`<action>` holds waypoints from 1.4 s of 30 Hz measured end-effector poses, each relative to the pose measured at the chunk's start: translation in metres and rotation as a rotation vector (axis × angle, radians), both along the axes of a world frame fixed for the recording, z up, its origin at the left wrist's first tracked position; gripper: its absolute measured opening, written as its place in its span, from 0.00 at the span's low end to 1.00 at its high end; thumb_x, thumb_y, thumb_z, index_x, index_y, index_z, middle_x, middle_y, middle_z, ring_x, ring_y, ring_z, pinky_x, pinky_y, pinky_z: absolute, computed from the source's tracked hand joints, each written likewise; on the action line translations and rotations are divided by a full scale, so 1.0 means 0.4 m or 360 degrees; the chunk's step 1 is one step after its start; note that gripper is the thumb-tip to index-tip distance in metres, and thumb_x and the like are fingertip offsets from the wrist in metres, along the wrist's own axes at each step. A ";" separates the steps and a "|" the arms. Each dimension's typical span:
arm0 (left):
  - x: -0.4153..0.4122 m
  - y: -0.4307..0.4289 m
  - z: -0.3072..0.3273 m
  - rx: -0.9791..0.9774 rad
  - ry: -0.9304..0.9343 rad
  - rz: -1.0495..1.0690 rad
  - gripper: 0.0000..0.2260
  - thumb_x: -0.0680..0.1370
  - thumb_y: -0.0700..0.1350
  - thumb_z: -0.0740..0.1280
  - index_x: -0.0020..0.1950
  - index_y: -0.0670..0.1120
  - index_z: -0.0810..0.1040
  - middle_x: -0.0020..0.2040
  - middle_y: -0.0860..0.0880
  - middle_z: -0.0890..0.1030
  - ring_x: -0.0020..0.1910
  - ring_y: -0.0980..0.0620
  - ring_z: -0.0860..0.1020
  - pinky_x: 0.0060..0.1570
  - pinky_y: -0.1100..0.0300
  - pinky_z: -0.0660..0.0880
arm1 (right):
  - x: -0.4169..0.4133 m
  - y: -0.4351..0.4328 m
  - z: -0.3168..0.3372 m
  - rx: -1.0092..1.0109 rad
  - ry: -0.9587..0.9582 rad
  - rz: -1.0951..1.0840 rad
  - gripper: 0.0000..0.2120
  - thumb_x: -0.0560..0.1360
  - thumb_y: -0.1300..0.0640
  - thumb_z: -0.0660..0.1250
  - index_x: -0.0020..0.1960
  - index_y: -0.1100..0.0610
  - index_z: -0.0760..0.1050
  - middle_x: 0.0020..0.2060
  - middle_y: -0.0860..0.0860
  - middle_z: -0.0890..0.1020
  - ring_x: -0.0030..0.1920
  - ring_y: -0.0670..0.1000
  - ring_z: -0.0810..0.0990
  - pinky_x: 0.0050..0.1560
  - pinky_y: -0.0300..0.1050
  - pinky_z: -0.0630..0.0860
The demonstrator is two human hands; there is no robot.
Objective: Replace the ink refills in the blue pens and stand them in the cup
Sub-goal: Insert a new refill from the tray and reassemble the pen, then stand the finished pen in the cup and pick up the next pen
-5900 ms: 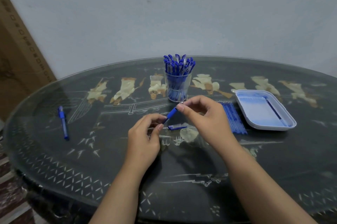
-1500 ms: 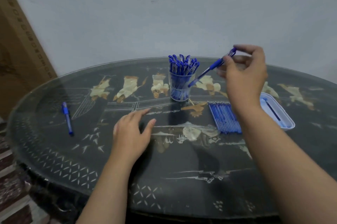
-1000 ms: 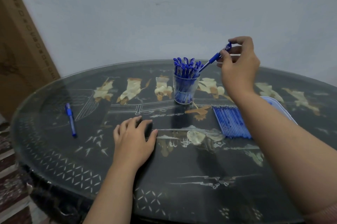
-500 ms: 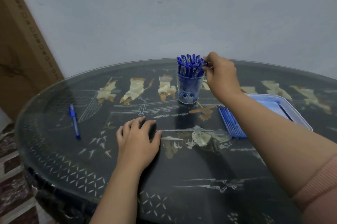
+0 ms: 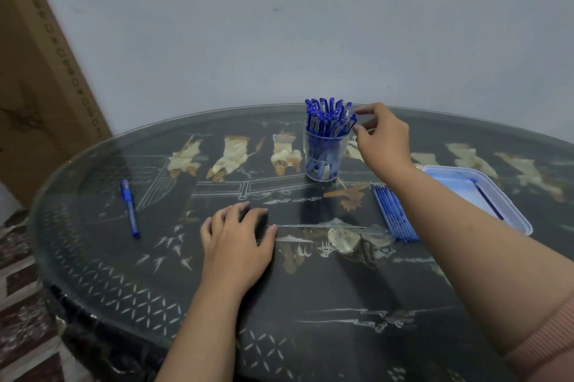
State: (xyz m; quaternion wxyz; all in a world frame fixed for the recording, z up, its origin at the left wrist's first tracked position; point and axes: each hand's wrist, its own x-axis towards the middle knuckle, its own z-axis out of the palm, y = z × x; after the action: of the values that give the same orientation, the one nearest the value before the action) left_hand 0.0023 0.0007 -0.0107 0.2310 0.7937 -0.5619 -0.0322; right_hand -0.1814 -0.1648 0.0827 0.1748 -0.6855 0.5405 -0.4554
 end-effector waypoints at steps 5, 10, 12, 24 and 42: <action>0.003 0.001 0.004 -0.0013 0.0099 -0.0012 0.17 0.80 0.59 0.58 0.67 0.59 0.72 0.70 0.57 0.67 0.72 0.55 0.59 0.73 0.53 0.48 | -0.017 0.069 -0.039 0.0049 -0.0143 -0.0017 0.10 0.77 0.63 0.65 0.57 0.52 0.75 0.41 0.49 0.78 0.41 0.47 0.76 0.44 0.45 0.73; 0.033 0.031 0.041 -0.0218 0.0224 0.0049 0.15 0.80 0.55 0.60 0.66 0.56 0.73 0.65 0.58 0.70 0.69 0.56 0.65 0.72 0.55 0.54 | 0.002 0.212 -0.135 0.0165 -0.0144 0.0129 0.10 0.76 0.64 0.67 0.51 0.50 0.73 0.40 0.48 0.79 0.40 0.48 0.78 0.44 0.42 0.74; 0.078 0.058 0.055 -0.0352 0.0235 0.0179 0.13 0.80 0.52 0.62 0.65 0.55 0.75 0.63 0.57 0.72 0.66 0.55 0.68 0.70 0.54 0.57 | 0.032 0.256 -0.165 0.0219 -0.0071 0.0203 0.09 0.75 0.65 0.68 0.50 0.52 0.76 0.37 0.47 0.79 0.39 0.43 0.76 0.43 0.34 0.73; 0.354 0.217 0.001 0.0134 0.0253 0.0824 0.21 0.83 0.57 0.51 0.76 0.57 0.62 0.79 0.53 0.55 0.78 0.50 0.49 0.76 0.46 0.47 | 0.400 0.348 -0.207 0.0080 0.0514 0.0801 0.05 0.76 0.55 0.67 0.51 0.52 0.79 0.42 0.46 0.77 0.44 0.45 0.73 0.45 0.35 0.65; 0.358 0.219 -0.011 0.0036 0.0240 0.0889 0.20 0.82 0.57 0.53 0.74 0.59 0.63 0.78 0.55 0.55 0.77 0.52 0.48 0.74 0.40 0.42 | 0.637 0.398 -0.215 0.0124 0.0668 0.0617 0.12 0.78 0.55 0.63 0.56 0.60 0.79 0.51 0.56 0.78 0.54 0.56 0.75 0.54 0.47 0.72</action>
State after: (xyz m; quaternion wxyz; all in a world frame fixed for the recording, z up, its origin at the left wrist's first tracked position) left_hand 0.1454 0.0881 -0.0153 0.2632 0.9156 -0.3023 -0.0324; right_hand 0.0733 -0.0056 -0.0032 0.1690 -0.8481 0.4407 -0.2406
